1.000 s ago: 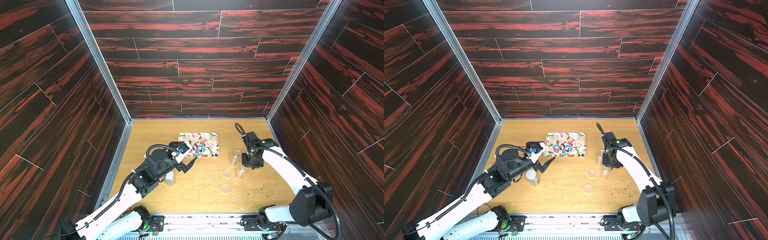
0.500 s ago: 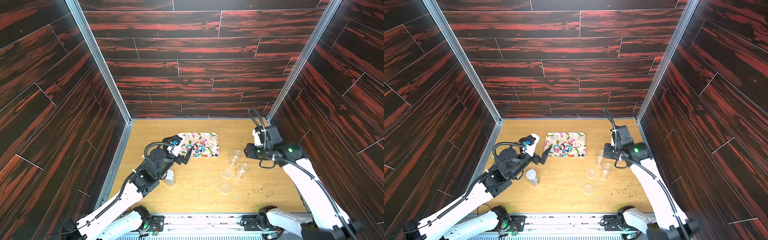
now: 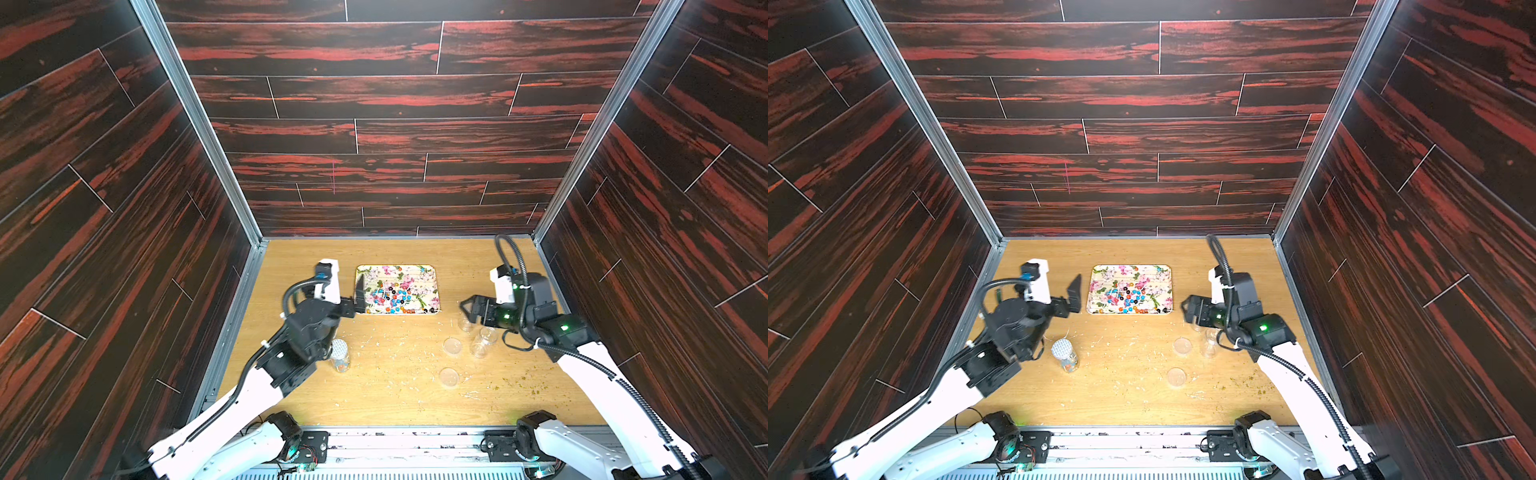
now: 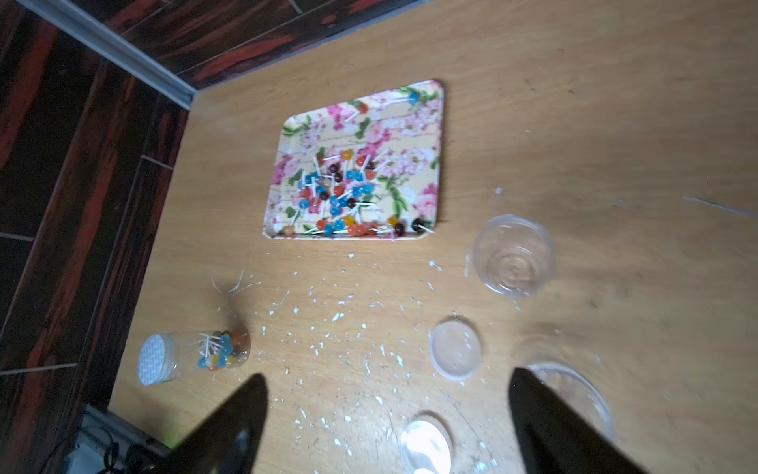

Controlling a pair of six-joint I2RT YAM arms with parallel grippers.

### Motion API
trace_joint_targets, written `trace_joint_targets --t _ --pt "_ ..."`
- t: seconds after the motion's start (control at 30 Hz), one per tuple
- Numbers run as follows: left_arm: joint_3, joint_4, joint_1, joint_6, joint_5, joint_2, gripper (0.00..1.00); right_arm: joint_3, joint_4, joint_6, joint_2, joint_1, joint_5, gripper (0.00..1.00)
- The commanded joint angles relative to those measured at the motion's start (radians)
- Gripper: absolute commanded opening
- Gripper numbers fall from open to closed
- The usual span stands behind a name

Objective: Pour the candies out of the jar
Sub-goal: Pick up the jar from the center of the board.

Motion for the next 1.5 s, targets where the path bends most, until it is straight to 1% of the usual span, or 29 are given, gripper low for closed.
trace_joint_targets --t 0.0,0.07,0.17,0.23,0.33,0.4,0.47,0.6,0.67,0.73,0.83,0.9,1.0,1.1,1.23,1.47 --pt "-0.035 -0.062 0.004 -0.076 -0.087 -0.104 1.0 -0.035 0.164 -0.024 0.0 0.102 -0.006 0.99" --pt "-0.043 -0.113 0.012 -0.1 -0.082 -0.142 1.0 -0.046 0.202 -0.049 0.022 0.177 0.03 0.99" --pt "-0.03 -0.243 0.033 -0.147 -0.103 -0.169 1.0 -0.057 0.275 -0.072 0.063 0.288 0.097 0.99" --pt "-0.022 -0.318 0.068 -0.17 -0.062 -0.174 1.0 -0.059 0.316 -0.09 0.104 0.354 0.114 0.99" --pt "-0.012 -0.422 0.148 -0.247 -0.014 -0.193 1.0 -0.061 0.404 -0.132 0.182 0.476 0.186 0.99" --pt "-0.026 -0.455 0.201 -0.294 0.011 -0.224 1.0 -0.063 0.483 -0.164 0.244 0.557 0.221 0.98" --pt "-0.042 -0.474 0.228 -0.327 0.022 -0.257 1.0 -0.054 0.557 -0.179 0.325 0.611 0.226 0.98" --pt "-0.068 -0.521 0.252 -0.383 0.022 -0.305 1.0 0.012 0.656 -0.226 0.502 0.717 0.254 0.97" --pt "-0.071 -0.554 0.269 -0.41 0.027 -0.314 1.0 0.027 0.72 -0.242 0.566 0.757 0.264 0.97" --pt "-0.063 -0.588 0.288 -0.434 0.032 -0.32 1.0 0.038 0.783 -0.239 0.618 0.777 0.26 0.96" --pt "-0.051 -0.602 0.325 -0.443 0.082 -0.32 1.0 0.041 0.867 -0.232 0.671 0.794 0.259 0.95" --pt "-0.043 -0.601 0.368 -0.45 0.148 -0.299 1.0 0.047 0.921 -0.23 0.702 0.8 0.259 0.95" --pt "-0.022 -0.614 0.449 -0.459 0.286 -0.234 1.0 0.069 0.958 -0.241 0.753 0.811 0.262 0.95" --pt "-0.009 -0.621 0.518 -0.48 0.375 -0.194 1.0 0.094 0.972 -0.246 0.797 0.818 0.269 0.95" --pt "-0.01 -0.629 0.55 -0.483 0.376 -0.215 1.0 0.137 0.977 -0.26 0.85 0.828 0.257 0.95" --pt "-0.044 -0.62 0.566 -0.51 0.407 -0.242 1.0 0.195 0.948 -0.27 0.924 0.837 0.294 0.93"
